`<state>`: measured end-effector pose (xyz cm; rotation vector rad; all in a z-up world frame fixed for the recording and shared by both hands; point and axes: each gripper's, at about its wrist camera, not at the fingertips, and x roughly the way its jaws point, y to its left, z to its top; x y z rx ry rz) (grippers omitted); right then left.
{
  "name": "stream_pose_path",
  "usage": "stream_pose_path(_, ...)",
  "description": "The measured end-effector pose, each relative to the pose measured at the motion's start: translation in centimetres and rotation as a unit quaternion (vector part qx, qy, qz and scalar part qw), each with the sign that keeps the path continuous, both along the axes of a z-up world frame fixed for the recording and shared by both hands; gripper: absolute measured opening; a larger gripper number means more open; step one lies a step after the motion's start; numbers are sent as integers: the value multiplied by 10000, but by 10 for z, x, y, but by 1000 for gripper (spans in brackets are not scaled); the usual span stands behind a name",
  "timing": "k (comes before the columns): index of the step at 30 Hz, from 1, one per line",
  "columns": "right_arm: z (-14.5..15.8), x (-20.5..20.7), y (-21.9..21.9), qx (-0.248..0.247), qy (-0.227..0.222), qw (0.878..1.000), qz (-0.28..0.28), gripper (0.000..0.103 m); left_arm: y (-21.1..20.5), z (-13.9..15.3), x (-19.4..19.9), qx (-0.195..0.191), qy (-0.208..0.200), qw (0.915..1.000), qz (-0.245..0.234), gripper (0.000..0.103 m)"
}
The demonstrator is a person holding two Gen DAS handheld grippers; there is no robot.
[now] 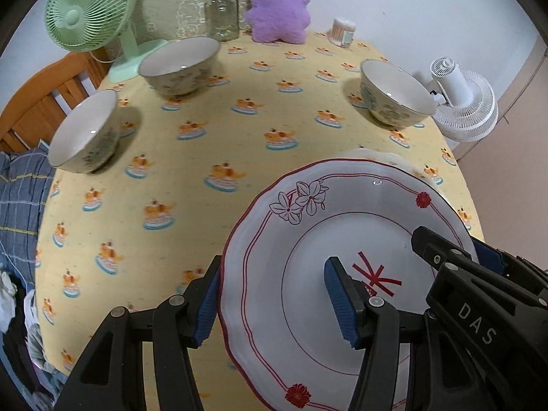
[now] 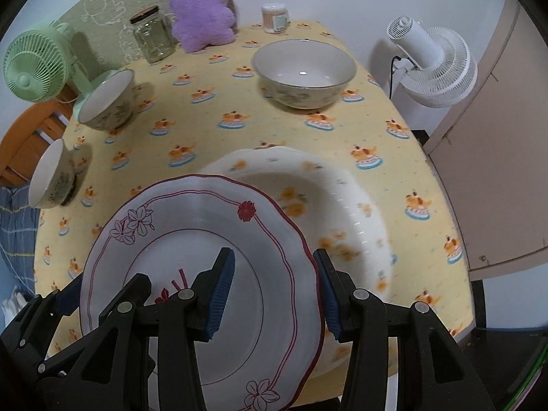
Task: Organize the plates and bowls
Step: 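Lift the red-rimmed plate and carry it over the floral plate stack, then lower the red-rimmed plate onto the floral plate stack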
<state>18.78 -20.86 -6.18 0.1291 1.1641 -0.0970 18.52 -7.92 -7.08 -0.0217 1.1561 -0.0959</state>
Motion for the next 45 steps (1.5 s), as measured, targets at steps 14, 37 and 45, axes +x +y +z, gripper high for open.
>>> stream_pose_path(14, -15, 16, -63, -156, 100, 9997, 157, 51, -64, -23, 12, 13, 203, 9997, 92, 58)
stream_pose_path(37, -27, 13, -86, 75, 321, 9988, 368, 51, -77, -31, 13, 325, 9, 9992, 253, 59)
stream_pose_path(45, -26, 5, -88, 275, 356, 9980, 436, 27, -82, -31, 15, 564, 64, 9981, 257, 60)
